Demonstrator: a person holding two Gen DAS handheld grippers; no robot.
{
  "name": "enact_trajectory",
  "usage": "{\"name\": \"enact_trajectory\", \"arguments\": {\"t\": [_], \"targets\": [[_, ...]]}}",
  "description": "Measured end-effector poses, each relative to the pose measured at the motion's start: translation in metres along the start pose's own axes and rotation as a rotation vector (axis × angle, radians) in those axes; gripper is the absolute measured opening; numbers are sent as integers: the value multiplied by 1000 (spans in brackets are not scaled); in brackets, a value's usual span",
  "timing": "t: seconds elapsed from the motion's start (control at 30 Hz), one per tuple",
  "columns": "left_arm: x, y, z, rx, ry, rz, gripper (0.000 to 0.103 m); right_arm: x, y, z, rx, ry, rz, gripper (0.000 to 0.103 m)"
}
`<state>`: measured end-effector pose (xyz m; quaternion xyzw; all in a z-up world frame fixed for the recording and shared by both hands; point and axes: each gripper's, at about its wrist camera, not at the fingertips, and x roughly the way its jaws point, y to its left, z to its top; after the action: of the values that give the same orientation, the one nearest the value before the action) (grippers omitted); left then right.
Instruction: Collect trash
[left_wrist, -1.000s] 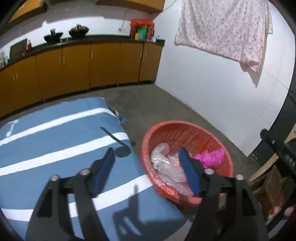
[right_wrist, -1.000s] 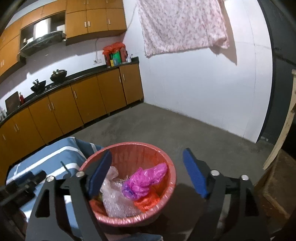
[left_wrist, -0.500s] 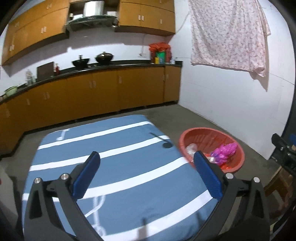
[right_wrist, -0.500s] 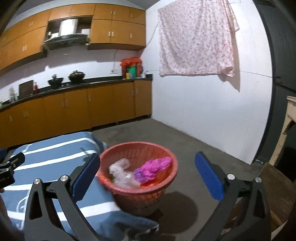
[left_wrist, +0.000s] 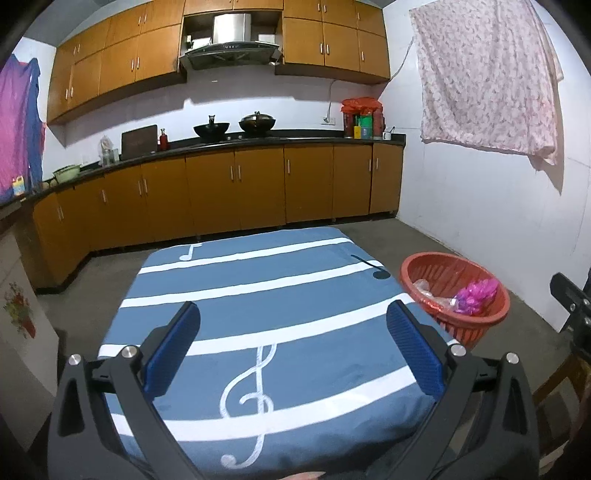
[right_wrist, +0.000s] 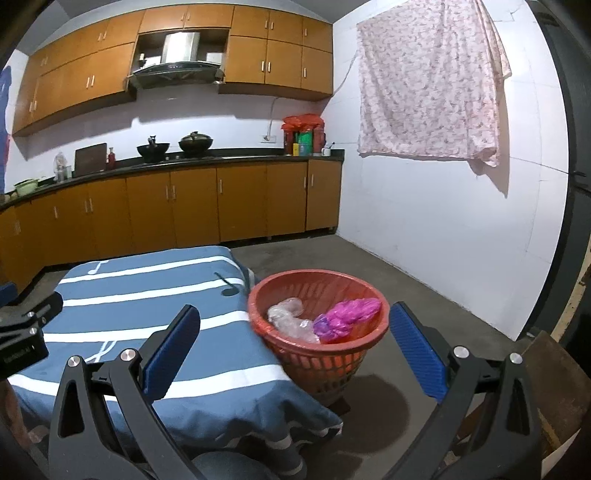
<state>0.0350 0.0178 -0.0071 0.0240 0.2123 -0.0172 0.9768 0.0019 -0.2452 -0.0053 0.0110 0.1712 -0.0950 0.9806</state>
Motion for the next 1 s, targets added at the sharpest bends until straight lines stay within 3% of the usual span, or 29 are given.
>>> {"name": "enact_trajectory", "arguments": {"t": [1.0], "targets": [[-35, 0, -31, 5, 11, 18, 99, -23, 7, -26, 6, 36, -13, 101]]}}
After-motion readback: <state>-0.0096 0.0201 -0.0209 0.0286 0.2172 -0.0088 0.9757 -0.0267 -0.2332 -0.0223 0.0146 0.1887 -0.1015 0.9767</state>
